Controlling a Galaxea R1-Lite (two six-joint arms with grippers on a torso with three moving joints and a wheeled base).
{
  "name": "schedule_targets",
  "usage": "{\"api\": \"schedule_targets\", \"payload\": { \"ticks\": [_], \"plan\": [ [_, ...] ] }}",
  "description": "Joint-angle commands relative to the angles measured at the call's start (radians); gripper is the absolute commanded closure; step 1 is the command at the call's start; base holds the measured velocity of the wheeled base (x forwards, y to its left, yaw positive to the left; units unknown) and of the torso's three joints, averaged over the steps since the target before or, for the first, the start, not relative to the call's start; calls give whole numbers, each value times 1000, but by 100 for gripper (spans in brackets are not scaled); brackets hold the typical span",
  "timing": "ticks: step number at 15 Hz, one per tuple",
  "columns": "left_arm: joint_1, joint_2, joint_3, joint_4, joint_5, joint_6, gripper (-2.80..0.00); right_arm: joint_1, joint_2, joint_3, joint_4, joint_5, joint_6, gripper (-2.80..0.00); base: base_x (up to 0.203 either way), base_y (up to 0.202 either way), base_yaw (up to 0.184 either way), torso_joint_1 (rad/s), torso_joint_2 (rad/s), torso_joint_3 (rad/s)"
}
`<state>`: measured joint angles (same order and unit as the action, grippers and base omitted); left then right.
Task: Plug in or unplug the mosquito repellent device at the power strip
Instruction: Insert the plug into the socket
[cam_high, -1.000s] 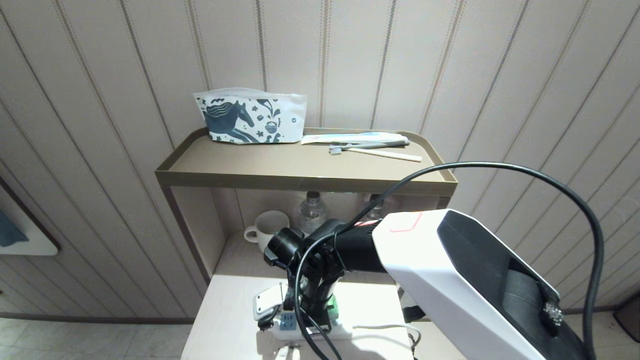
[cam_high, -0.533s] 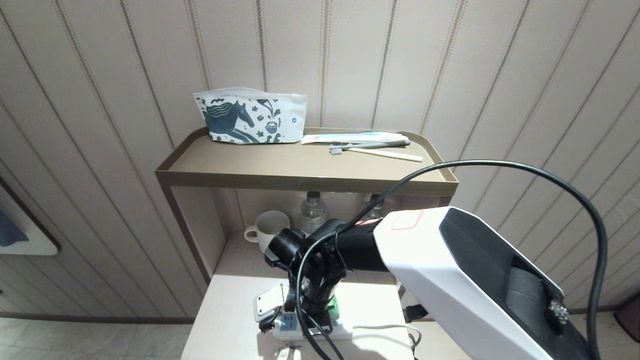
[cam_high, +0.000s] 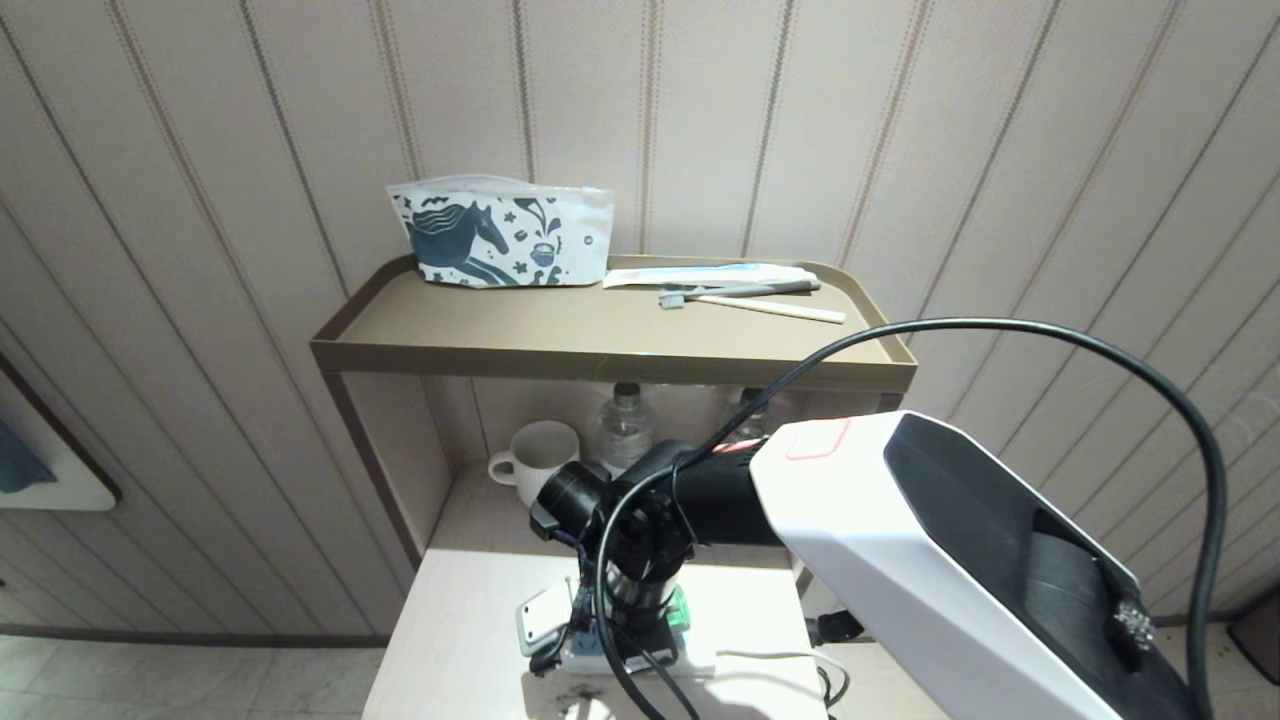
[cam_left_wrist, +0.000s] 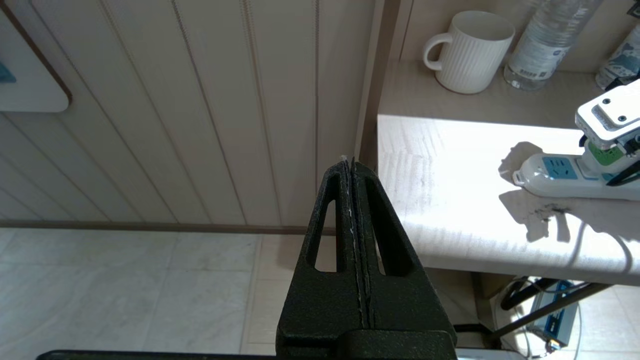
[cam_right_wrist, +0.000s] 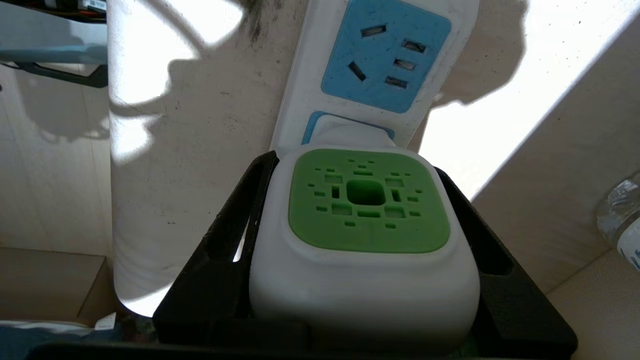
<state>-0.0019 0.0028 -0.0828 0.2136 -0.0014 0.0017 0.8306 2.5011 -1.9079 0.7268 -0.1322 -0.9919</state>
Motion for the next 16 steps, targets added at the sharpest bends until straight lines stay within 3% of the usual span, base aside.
{"api": "schedule_targets", "payload": {
  "ticks": [1,6,7,10,13,16],
  "plan": [
    [0,0,1,1,0,0,0,0,0,-2,3,-5,-8,0,0,0,0,0,0,0],
    [-1,0,0,1,0,0,0,-1,-4,-2,6,-25,-18,0,0,0,0,0,0,0],
    [0,0,0,1,0,1,0,-2,-6,-2,11,-44,-12,-280,0,0,0,0,0,0],
    [0,0,0,1,0,0,0,-2,-7,0,3,-51,-15,-280,0,0,0,0,0,0],
    [0,0,0,1,0,0,0,-2,-11,-2,3,7,-7,-280,0,0,0,0,0,0],
    [0,0,0,1,0,0,0,-4,-18,-2,2,16,-4,-280,0,0,0,0,0,0]
  ]
}}
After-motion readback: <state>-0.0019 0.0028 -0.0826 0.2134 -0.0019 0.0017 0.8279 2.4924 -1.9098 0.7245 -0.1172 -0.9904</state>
